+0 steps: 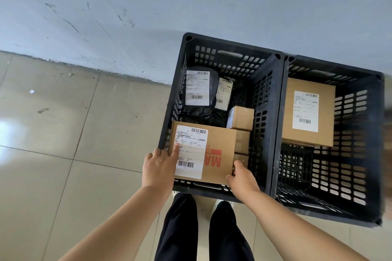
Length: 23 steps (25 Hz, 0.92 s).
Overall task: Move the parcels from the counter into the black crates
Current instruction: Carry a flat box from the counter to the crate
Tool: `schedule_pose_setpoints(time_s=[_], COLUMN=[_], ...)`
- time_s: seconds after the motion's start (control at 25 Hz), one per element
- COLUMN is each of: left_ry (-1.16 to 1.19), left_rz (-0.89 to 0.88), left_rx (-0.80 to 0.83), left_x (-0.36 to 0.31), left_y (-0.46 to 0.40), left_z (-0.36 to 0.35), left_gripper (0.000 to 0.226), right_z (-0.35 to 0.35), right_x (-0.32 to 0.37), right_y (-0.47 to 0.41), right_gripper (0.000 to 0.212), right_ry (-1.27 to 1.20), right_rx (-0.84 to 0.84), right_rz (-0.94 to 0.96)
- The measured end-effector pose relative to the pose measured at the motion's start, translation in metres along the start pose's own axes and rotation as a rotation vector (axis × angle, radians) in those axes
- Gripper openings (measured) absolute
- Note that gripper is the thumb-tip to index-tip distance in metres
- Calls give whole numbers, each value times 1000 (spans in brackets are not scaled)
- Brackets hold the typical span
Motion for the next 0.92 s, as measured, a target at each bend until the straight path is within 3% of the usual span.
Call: schedule_pose_setpoints(time_s=[0.32,0.52,0.72,0.92], left_ry=[-64,-86,-106,-74], left_rz=[-28,-78,-157,-200], left_rx=[18,20,56,-4], left_x=[4,9,10,0], left_y=[-5,4,22,25], left_z=[5,7,21,70], left_gripper=[88,84,83,56], right_z=[2,10,31,64], right_x=[1,-1,-9,-9], right_y=[-6,2,38,89], right_gripper=[13,29,43,39], right_ry=[40,32,-82,-226], right_rx=[20,118,87,-6], right_rz=[8,25,11,31])
Point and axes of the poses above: each hand's wrist, its own y-axis away from the middle knuckle, its own z-axis out of the back of the hand, x = y × z, the point moved 4 cm from there along -y, towards the middle knuckle, and after that the axes turned 6 degrees about -y, right-handed, at the moved point
